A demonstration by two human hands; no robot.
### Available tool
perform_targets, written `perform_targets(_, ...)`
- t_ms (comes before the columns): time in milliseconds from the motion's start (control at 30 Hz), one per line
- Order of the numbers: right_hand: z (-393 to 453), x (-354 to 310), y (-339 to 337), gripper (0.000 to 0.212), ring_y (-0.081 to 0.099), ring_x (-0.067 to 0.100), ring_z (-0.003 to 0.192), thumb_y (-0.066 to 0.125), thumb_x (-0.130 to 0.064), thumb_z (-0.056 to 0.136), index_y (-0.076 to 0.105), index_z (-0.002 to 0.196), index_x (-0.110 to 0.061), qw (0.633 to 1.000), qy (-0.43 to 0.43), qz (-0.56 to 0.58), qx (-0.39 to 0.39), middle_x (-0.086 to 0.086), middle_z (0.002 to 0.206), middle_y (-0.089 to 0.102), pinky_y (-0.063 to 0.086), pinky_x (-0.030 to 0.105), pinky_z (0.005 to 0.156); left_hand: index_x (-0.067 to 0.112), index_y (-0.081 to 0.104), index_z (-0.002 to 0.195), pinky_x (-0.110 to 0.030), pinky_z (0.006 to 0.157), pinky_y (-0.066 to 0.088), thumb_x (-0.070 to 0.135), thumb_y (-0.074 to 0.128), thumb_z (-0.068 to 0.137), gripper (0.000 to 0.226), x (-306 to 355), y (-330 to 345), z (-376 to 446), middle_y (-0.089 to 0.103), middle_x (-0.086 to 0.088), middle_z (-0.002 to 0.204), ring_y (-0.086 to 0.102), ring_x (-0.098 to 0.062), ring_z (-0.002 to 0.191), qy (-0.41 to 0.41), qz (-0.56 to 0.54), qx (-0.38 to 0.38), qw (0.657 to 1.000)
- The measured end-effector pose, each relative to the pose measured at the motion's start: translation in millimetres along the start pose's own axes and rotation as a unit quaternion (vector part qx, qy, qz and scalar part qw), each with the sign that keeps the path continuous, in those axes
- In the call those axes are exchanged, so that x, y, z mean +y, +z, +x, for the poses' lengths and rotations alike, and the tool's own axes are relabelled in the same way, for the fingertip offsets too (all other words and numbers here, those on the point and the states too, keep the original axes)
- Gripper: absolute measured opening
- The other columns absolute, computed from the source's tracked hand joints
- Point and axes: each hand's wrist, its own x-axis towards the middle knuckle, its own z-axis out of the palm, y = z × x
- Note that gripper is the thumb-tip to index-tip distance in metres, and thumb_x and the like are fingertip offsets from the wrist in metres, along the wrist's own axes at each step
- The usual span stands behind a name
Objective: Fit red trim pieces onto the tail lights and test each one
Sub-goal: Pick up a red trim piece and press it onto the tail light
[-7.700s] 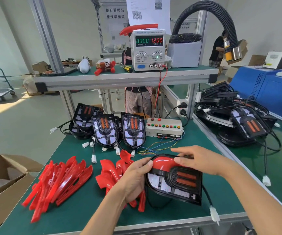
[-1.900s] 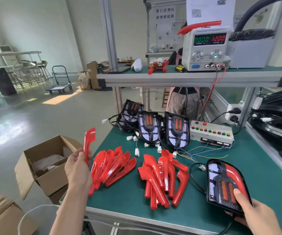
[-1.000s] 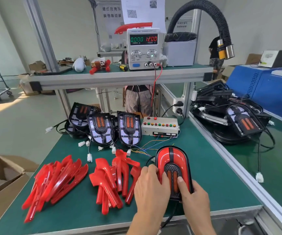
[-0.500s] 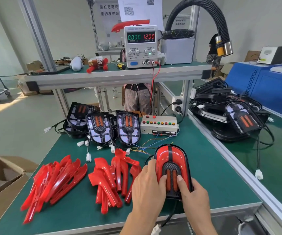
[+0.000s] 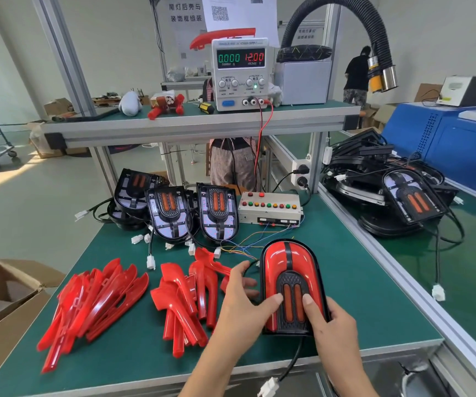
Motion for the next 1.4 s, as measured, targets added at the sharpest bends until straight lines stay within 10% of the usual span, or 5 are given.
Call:
perform_targets(233, -4, -13, -4, 0.014, 0.075, 0.008, 0.085, 0.069, -0.038, 0.092, 0.079, 0.098, -0.03, 0.998, -0.001, 0.039, -0.046, -0.009, 0.09, 0.08, 0.055, 0.028, 0.077, 0.004, 0.06, 0.126, -0.047, 0.105, 0.051, 0.012, 0.077, 0.089, 0.041, 3, -6, 1, 0.072, -0.014, 0.122, 0.067, -0.029, 0.117, -0.106, -0.245, -0.177, 0.947)
perform_targets(567, -15, -16, 1, 0.081, 0.071, 0.007, 0.105, 0.083, -0.048, 0.067, 0.051, 0.141, -0.036, 0.992, 0.02, 0.115, -0.036, -0.012, 0.123, 0.068, 0.062, 0.029, 0.08, 0.002, 0.051, 0.135, -0.052, 0.094, 0.056, 0.01, 0.075, 0.087, 0.054, 9, 2, -2, 0.067, -0.021, 0.129, 0.064, -0.039, 0.12, -0.089, -0.39, -0.161, 0.902)
perform_targets(700, -22, -9, 19, 0.075, 0.072, 0.031, 0.106, 0.087, -0.041, 0.059, 0.058, 0.127, -0.028, 0.975, 0.05, 0.213, -0.05, 0.005, 0.121, 0.07, 0.063, 0.034, 0.072, 0.0, 0.051, 0.133, -0.047, 0.091, 0.057, 0.011, 0.077, 0.084, 0.056, 13, 9, 1, 0.067, -0.024, 0.128, 0.065, -0.041, 0.117, -0.084, -0.43, -0.133, 0.889)
perform_targets(1167, -22, -18, 35, 0.067, 0.076, 0.019, 0.099, 0.092, -0.042, 0.06, 0.064, 0.12, -0.028, 0.97, 0.033, 0.225, -0.086, -0.001, 0.105, 0.077, 0.063, 0.037, 0.068, 0.0, 0.056, 0.126, -0.043, 0.1, 0.053, 0.01, 0.077, 0.081, 0.051, 11, 10, -1, 0.069, -0.022, 0.124, 0.064, -0.038, 0.119, -0.036, -0.387, -0.102, 0.915)
perform_targets(1400, -20, -18, 35, 0.061, 0.075, 0.036, 0.073, 0.089, -0.034, 0.067, 0.063, 0.119, -0.015, 0.958, 0.038, 0.269, -0.088, 0.016, 0.099, 0.076, 0.062, 0.038, 0.062, 0.007, 0.06, 0.125, -0.025, 0.071, 0.055, 0.006, 0.076, 0.087, 0.041, 13, 6, -5, 0.07, -0.02, 0.123, 0.067, -0.029, 0.107, -0.027, -0.37, -0.127, 0.92)
